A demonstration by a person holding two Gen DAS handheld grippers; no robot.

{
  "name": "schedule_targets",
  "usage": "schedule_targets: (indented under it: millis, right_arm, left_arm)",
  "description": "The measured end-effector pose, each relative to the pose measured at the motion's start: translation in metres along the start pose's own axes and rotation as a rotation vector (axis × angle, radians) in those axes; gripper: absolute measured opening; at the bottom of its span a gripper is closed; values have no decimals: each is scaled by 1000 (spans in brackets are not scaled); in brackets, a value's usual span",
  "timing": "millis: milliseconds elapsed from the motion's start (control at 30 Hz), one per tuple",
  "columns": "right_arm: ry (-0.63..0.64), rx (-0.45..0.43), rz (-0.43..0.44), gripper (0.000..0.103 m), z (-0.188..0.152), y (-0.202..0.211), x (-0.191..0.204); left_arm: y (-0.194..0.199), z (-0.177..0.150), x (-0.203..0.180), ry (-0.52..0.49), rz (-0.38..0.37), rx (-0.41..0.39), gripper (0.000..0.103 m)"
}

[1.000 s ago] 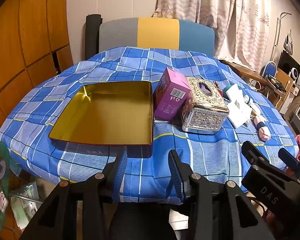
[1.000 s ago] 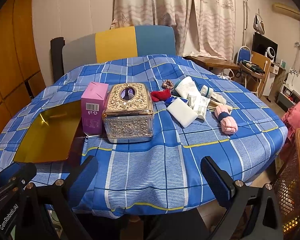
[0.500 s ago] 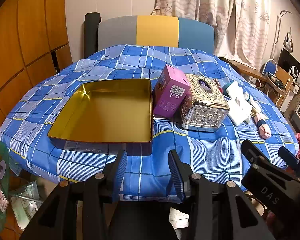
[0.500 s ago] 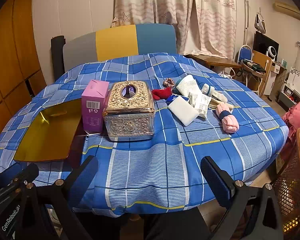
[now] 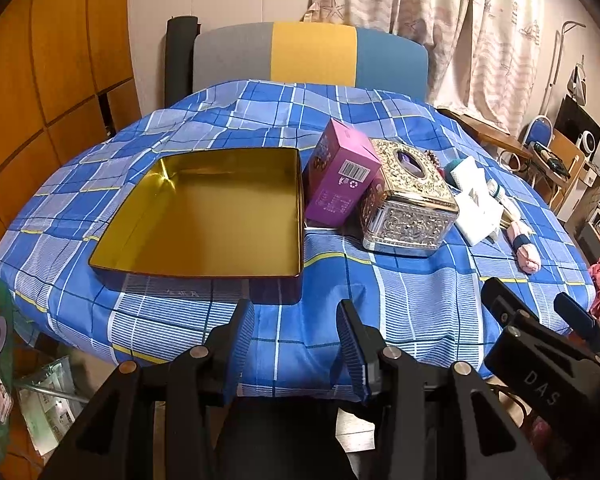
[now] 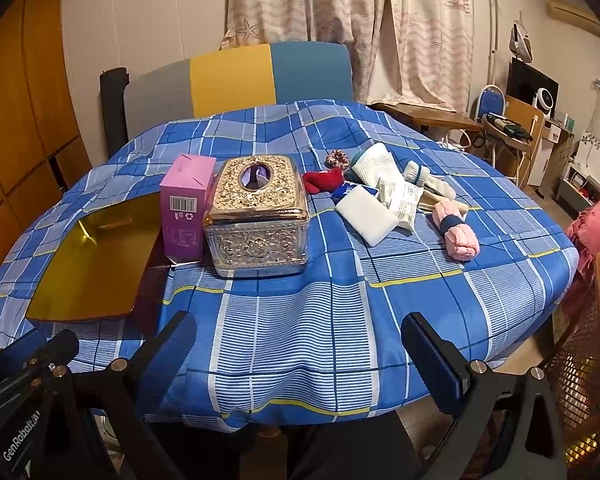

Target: Organize soft objects

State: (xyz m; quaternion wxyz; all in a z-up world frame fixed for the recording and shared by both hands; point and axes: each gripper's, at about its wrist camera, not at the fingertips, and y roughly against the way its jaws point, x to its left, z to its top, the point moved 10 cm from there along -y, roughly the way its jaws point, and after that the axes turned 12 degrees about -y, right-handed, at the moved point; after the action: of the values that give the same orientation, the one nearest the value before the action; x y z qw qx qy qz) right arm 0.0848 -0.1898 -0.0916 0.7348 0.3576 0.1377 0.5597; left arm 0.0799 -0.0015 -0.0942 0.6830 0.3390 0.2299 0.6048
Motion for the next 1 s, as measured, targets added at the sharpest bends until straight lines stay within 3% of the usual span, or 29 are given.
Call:
schedule_targets:
  millis: [1000]
  right_arm:
    - [-7, 11, -7, 103, -1, -3, -3]
  left_arm:
    - [3, 1, -10, -35, -42, -14, 43]
